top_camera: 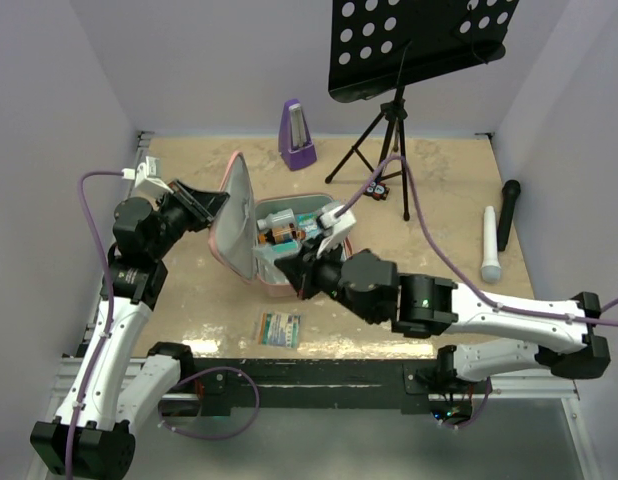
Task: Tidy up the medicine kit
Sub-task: Place the medicine pouch inside the medicine box.
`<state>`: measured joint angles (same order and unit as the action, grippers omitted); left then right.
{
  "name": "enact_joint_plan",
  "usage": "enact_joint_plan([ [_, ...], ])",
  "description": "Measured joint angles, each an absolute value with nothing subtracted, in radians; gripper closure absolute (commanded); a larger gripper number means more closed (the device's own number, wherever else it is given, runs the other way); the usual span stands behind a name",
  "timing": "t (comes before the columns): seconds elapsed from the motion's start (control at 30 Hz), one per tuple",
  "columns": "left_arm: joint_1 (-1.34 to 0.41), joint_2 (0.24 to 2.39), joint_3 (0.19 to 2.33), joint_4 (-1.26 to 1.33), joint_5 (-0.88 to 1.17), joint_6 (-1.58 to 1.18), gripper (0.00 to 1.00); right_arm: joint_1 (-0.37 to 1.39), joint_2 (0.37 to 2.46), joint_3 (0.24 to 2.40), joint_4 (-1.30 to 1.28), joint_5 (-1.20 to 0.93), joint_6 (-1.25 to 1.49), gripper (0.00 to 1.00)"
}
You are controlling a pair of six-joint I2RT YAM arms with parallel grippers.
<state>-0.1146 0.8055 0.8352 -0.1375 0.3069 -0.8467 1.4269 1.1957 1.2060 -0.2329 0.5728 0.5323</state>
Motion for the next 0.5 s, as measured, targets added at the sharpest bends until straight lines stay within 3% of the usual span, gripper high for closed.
enact_joint_plan([
  [0.23, -0.115, 0.814, 0.835, -0.118, 0.307, -0.878, 1.00, 1.158, 1.146, 1.191, -0.017, 0.429, 0.610, 1.00],
  [0.5, -0.115, 0.839, 0.835, -0.089, 0.306, -0.904, 1.00, 1.051, 1.266, 1.225, 0.210, 0.257, 0.762, 1.00],
])
